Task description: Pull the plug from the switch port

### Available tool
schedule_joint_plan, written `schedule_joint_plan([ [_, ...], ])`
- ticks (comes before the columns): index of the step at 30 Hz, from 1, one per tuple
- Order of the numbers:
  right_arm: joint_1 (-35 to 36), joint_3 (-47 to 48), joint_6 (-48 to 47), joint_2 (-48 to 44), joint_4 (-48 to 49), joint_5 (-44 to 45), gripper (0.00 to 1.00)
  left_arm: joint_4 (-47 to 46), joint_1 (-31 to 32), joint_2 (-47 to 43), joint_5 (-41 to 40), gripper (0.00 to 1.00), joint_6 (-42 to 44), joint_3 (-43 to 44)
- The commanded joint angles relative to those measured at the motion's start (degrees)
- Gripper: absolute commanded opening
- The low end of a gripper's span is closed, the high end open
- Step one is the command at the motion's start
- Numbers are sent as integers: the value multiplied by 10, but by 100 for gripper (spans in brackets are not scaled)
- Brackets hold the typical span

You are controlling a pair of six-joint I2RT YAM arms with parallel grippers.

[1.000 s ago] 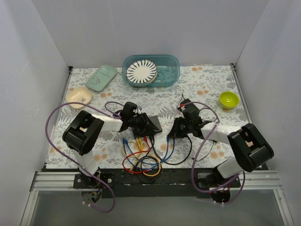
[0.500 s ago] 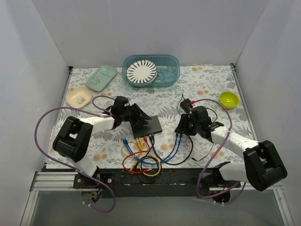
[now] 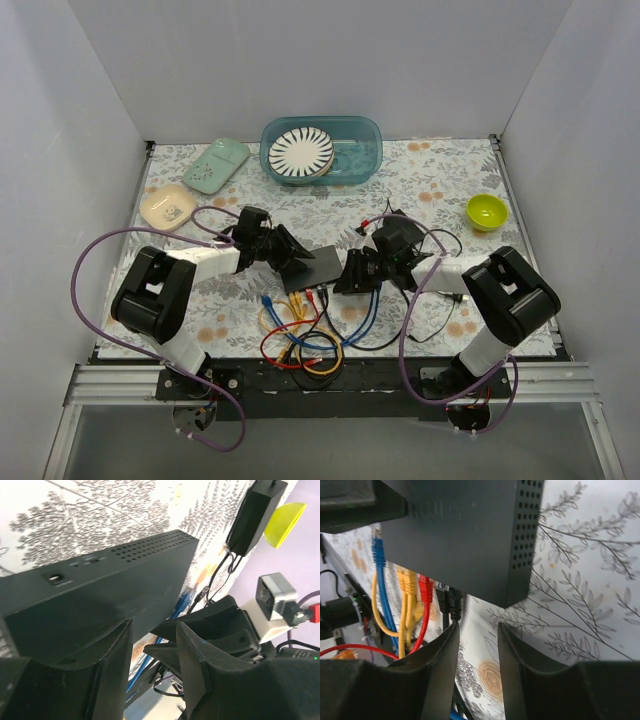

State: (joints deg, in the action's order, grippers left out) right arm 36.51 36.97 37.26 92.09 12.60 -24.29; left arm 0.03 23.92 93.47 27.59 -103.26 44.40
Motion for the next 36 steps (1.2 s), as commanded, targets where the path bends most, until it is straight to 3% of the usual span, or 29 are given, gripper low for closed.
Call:
schedule_joint_plan([
  [1, 2, 5, 42, 35, 93, -52, 45, 17, -5, -18, -1, 39, 8, -19],
  [5, 2, 22, 62, 75, 114, -63, 51, 23, -7, -20, -1, 39, 10, -29],
  [11, 2, 48, 69, 97, 112, -50, 52, 27, -9, -22, 0, 39, 13, -35],
  [17, 2, 32, 91, 85, 118, -11, 48, 26, -9, -22, 3, 39, 10, -35],
  [24, 3, -15, 210, 88, 206, 38, 47, 16, -8, -24, 15, 38, 10, -50],
  [30, 8, 6, 223, 106, 203, 52, 46, 13, -9, -30, 19, 38, 10, -65],
  [36, 15, 14, 227, 119, 202, 57, 37, 13, -9, -31, 23, 38, 14, -64],
])
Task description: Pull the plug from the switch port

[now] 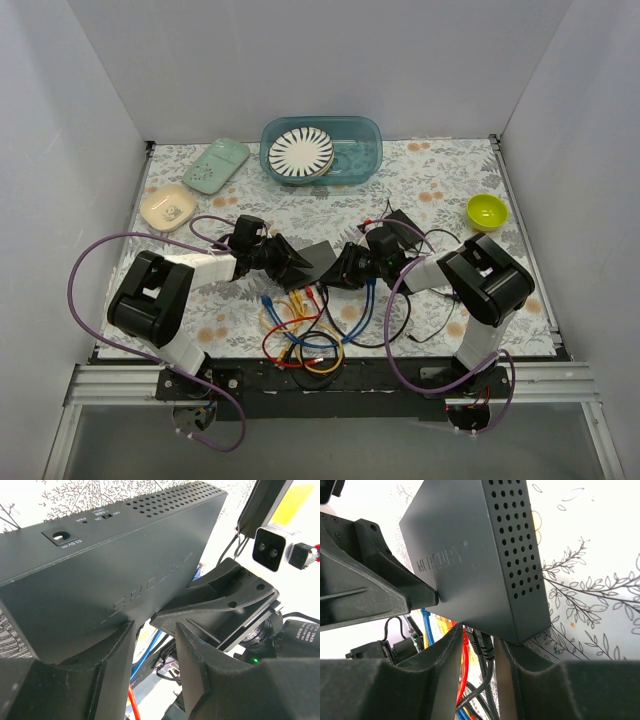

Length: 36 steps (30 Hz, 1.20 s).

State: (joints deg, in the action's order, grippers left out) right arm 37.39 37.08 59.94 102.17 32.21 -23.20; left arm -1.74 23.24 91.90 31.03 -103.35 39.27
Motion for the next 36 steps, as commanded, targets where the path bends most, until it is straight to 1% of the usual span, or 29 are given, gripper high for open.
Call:
schedule_joint_plan([
  [1, 7, 12, 0, 20, 7, 46, 35, 31, -2, -15, -11, 38, 16, -12],
  [5, 8, 11, 3, 25, 7, 47, 30, 31, -2, -12, -8, 38, 17, -11],
  [7, 8, 11, 4, 26, 7, 48, 26, 31, -1, -11, -6, 38, 18, -11],
  [9, 8, 9, 1, 26, 8, 48, 25, 31, -1, -11, -6, 38, 19, -11],
  [18, 14, 3, -30, 37, -6, 33, 32, 30, -2, -11, -4, 38, 19, -10],
  [21, 15, 0, -35, 41, -14, 38, 33, 29, -2, -9, -4, 38, 18, -11],
  [24, 15, 4, -34, 46, -16, 41, 28, 28, -2, -8, -4, 38, 18, -12],
  [25, 15, 5, -35, 48, -18, 41, 24, 28, -2, -8, -4, 38, 18, -12],
  [27, 14, 8, -34, 50, -17, 40, 20, 28, -2, -9, -4, 38, 18, -12],
  [28, 15, 7, -33, 50, -16, 40, 15, 29, -2, -9, -2, 38, 17, -12],
  [30, 15, 6, -37, 50, -14, 38, 11, 29, -2, -11, -2, 38, 17, -11],
  [31, 15, 5, -39, 48, -14, 36, 6, 28, -2, -12, 0, 38, 17, -12],
  [34, 15, -2, -47, 45, -16, 27, 1, 21, -1, -9, 26, 38, 5, -11],
  [36, 15, -2, -65, 40, -22, 25, 1, -13, 1, -4, 47, 38, -4, -12],
])
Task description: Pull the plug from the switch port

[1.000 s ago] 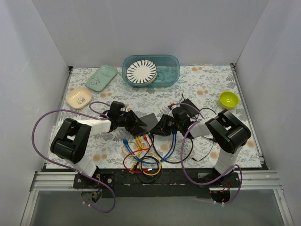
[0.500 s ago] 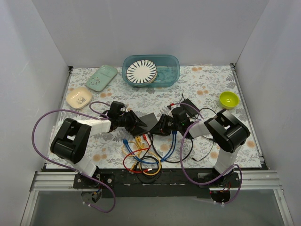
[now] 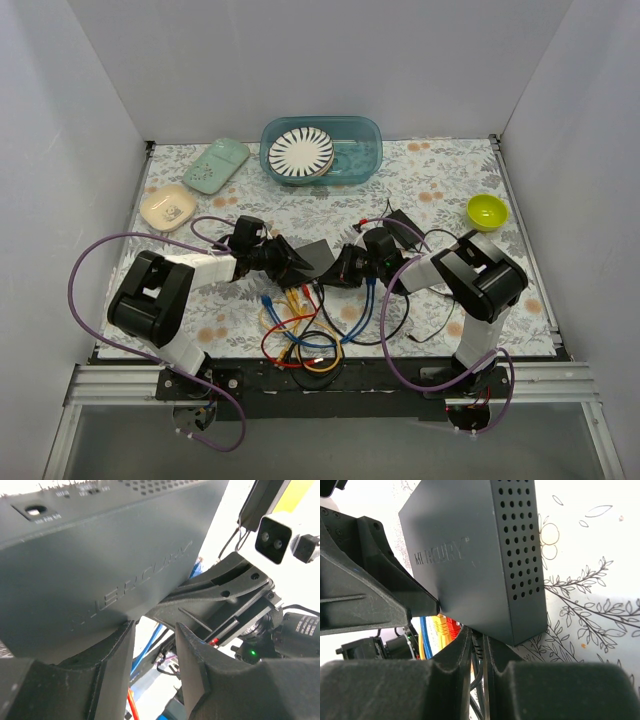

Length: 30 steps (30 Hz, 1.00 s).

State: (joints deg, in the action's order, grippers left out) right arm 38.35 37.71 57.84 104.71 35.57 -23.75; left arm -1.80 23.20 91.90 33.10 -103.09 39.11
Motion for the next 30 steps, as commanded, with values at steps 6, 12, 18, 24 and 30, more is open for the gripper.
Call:
schedule_joint_plan([
  [6, 7, -6, -100, -3, -111, 17, 1, -21, 21, 27, 34, 38, -10, -1],
  [12, 7, -24, -141, -22, -152, 2, 1, -14, 24, 63, 15, 38, -13, 3],
  [18, -5, -58, -155, -97, -211, 49, 1, -13, 24, 54, -14, 37, -18, 11],
  [24, -79, -70, -211, -224, -347, 164, 1, -5, 18, 21, -30, 38, 0, 35],
  [30, -92, -61, -252, -267, -432, 214, 1, 0, 7, 3, -37, 38, 6, 34],
])
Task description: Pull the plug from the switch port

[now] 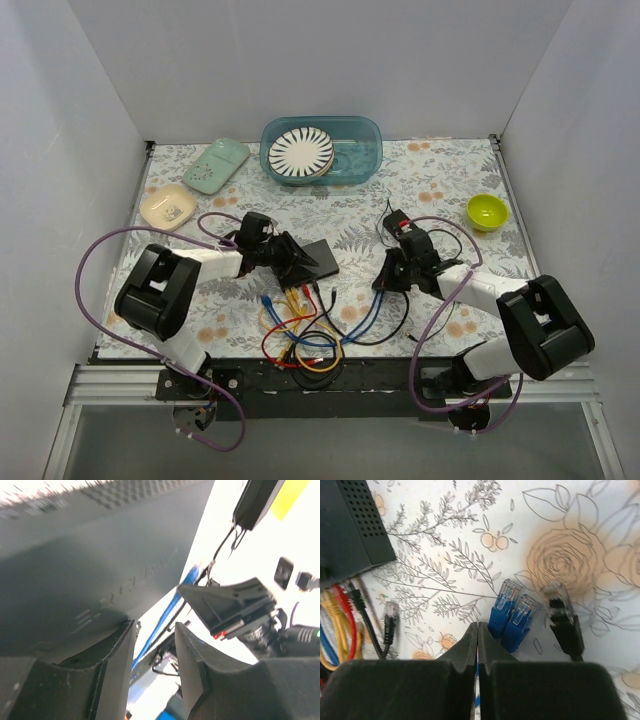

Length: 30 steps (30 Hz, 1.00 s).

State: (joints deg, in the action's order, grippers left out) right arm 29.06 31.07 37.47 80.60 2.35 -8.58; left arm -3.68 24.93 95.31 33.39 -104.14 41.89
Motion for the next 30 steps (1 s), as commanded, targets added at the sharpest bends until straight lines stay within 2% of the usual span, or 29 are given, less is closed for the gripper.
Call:
schedule_joint_plan([
  [1, 2, 1, -50, -35, -93, 60, 1, 18, -12, -37, -41, 38, 17, 6],
  [2, 2, -4, -51, -63, -79, 39, 5, 17, -15, -40, -42, 38, 16, 4],
  [3, 3, -10, -50, -77, -29, 19, 23, 14, -17, -44, -41, 38, 15, 3],
  [4, 8, -20, -50, -90, 5, 1, 32, 9, -19, -49, -40, 39, 14, 1],
  [6, 20, -3, -44, -88, 41, -28, 45, -1, -23, -63, -40, 39, 12, 1],
  [7, 37, 29, -46, -77, 42, -34, 47, -4, -23, -66, -40, 39, 10, 1],
  [10, 66, 76, -44, -16, 52, -62, 49, -9, -26, -82, -47, 40, 10, 6],
  [14, 94, 143, -28, 86, 90, -112, 47, 33, -29, -83, -61, 40, 22, 17],
  [20, 110, 178, 6, 186, 124, -156, 46, 87, -34, -84, -82, 40, 29, 2],
  [30, 120, 166, 51, 227, 176, -173, 46, 96, -40, -94, -82, 40, 35, -31],
])
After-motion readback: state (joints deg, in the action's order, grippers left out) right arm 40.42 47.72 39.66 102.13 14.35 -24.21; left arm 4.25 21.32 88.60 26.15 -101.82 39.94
